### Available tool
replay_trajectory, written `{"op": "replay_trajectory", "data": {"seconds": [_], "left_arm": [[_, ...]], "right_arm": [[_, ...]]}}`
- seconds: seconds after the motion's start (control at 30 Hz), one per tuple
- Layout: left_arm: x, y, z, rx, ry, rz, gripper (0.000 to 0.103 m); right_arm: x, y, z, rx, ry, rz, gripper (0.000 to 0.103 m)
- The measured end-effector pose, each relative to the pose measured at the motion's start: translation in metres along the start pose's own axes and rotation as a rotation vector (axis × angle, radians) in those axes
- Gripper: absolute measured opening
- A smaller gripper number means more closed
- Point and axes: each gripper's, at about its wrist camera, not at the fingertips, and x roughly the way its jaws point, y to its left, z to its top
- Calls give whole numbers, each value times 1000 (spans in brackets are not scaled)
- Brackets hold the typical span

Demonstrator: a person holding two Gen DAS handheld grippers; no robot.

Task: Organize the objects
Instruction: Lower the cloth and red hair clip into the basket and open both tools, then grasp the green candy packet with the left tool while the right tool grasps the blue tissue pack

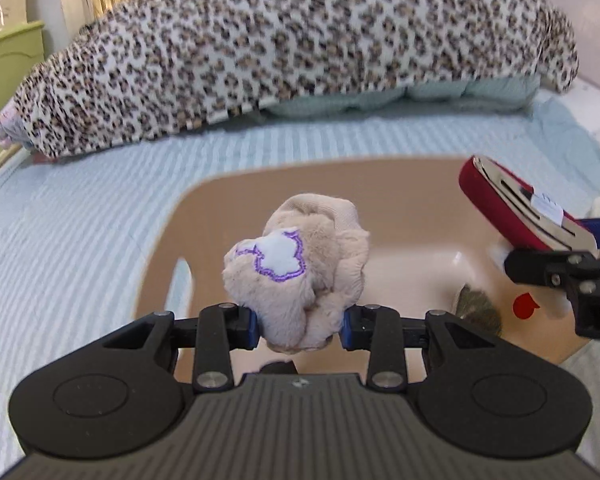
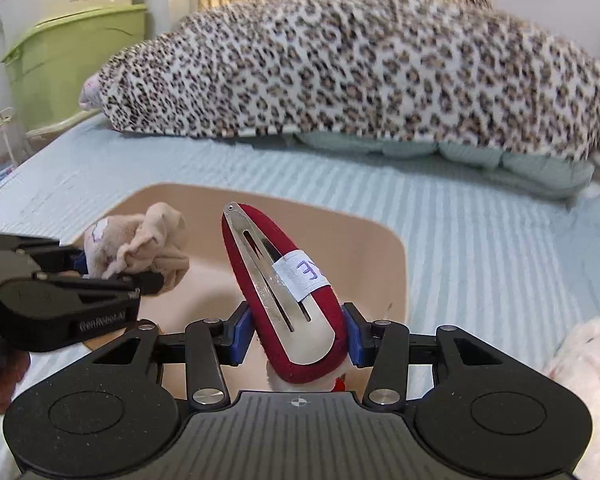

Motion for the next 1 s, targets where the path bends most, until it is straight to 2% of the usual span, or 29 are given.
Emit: {"op": "replay_trajectory", "data": {"seconds": [0.17,0.27,0.3,0.33,0.4,0.43,0.53,0.67,0.73,1.0], "left_arm": [[15,-2,-13,11,81,-5,41],[8,0,-13,11,90,7,49],[3,1,-12,8,81,10,59],[-2,2,-10,6,67,13,70],[-16,4,-5,3,32,23,78],[-22,6,-4,4,24,27,81],[-38,11,-3,4,5,40,84],[-59,21,-11,-10,-7,43,86],[-69,24,-18,-14,-5,37,88],[-91,32,-56,19,28,32,93]], "right_arm": [[24,1,-9,31,63,-3,44],[29,1,-12,35,88,-2,45],[28,0,-12,42,90,3,47],[25,-1,-12,47,91,10,56],[18,-2,-9,52,84,11,57],[11,-2,-8,51,77,11,64],[-10,0,-6,38,50,1,79],[-38,1,-9,22,28,-14,83],[-51,1,-14,24,32,-17,90],[-71,9,-55,34,95,-18,95]]}}
